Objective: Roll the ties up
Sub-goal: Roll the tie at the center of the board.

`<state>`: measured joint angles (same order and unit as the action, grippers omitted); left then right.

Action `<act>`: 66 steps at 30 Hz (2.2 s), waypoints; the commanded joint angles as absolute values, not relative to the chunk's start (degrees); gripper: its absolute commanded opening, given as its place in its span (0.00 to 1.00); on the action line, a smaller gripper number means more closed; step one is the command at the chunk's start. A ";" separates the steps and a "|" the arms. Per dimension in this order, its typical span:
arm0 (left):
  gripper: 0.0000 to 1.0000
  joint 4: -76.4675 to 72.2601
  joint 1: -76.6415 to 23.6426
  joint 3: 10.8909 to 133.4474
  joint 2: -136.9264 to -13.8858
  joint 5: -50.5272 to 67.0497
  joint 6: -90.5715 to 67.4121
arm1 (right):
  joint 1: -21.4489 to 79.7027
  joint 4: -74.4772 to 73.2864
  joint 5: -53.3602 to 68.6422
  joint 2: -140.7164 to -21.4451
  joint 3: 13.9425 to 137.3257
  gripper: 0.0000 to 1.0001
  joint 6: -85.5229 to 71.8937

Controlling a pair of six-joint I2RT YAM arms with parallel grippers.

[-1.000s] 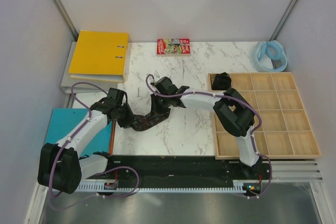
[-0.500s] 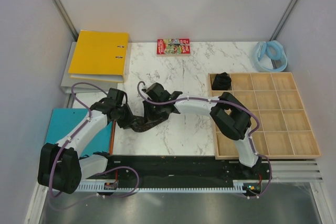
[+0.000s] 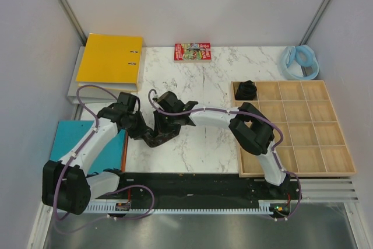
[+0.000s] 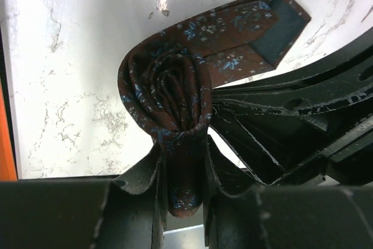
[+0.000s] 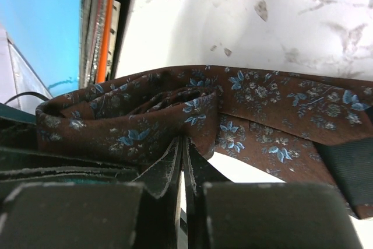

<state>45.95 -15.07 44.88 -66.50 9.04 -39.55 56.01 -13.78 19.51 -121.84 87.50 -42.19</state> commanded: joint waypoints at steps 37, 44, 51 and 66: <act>0.09 42.45 -22.15 56.42 -88.50 12.57 -34.10 | 55.81 -15.99 19.07 -123.31 88.86 0.14 -40.52; 0.10 41.75 -22.15 56.95 -91.58 12.13 -33.22 | 52.83 -18.89 18.98 -119.72 86.93 0.29 -38.41; 0.16 41.48 -22.15 57.74 -92.99 12.13 -32.61 | 48.70 -20.21 18.90 -114.79 82.45 0.44 -37.00; 0.70 42.27 -22.15 61.78 -90.18 16.08 -33.22 | 46.05 -21.62 16.09 -105.73 74.62 0.50 -35.25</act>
<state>44.12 -21.91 59.40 -92.99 14.28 -34.24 46.11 -21.37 17.41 -109.16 75.24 -36.60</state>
